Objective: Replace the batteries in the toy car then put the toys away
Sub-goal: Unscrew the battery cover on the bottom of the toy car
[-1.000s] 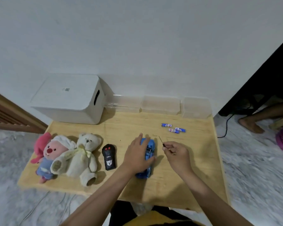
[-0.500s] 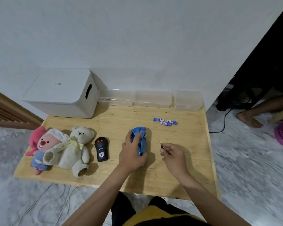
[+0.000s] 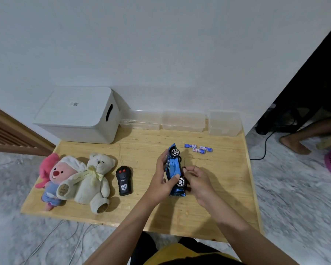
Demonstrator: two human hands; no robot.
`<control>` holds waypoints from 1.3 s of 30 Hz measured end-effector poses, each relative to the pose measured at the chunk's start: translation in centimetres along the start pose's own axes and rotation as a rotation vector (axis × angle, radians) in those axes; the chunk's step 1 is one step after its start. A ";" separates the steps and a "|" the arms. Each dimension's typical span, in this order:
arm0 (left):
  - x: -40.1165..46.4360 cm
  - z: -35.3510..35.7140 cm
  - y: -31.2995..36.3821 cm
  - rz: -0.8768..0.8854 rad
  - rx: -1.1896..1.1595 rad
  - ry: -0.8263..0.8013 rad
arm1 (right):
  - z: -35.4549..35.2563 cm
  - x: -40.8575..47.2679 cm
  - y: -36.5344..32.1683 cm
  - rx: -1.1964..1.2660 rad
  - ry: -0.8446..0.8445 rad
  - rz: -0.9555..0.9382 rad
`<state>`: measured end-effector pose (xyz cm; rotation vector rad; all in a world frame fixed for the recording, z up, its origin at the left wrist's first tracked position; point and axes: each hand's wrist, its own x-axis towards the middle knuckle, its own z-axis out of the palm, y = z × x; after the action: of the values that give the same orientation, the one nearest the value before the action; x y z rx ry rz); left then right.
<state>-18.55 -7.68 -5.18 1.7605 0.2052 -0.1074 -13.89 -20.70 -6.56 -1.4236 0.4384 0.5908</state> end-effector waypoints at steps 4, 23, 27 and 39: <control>0.3 -0.4 0.3 0.014 0.091 -0.060 | -0.2 0.0 0.0 -0.049 0.071 -0.084; 0.8 -0.3 0.8 0.065 0.258 0.070 | -0.1 -0.9 -0.7 -0.021 0.215 -0.278; 0.6 -0.3 0.8 0.026 0.141 0.094 | -0.2 -1.3 -1.0 -0.014 0.205 -0.295; -0.5 -0.2 1.5 -0.029 -0.047 0.140 | -0.4 -2.5 -1.7 -0.038 0.181 -0.421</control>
<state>-18.71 -7.84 -3.59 1.7197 0.3325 -0.0006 -14.72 -21.44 -3.74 -1.5555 0.2576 0.1317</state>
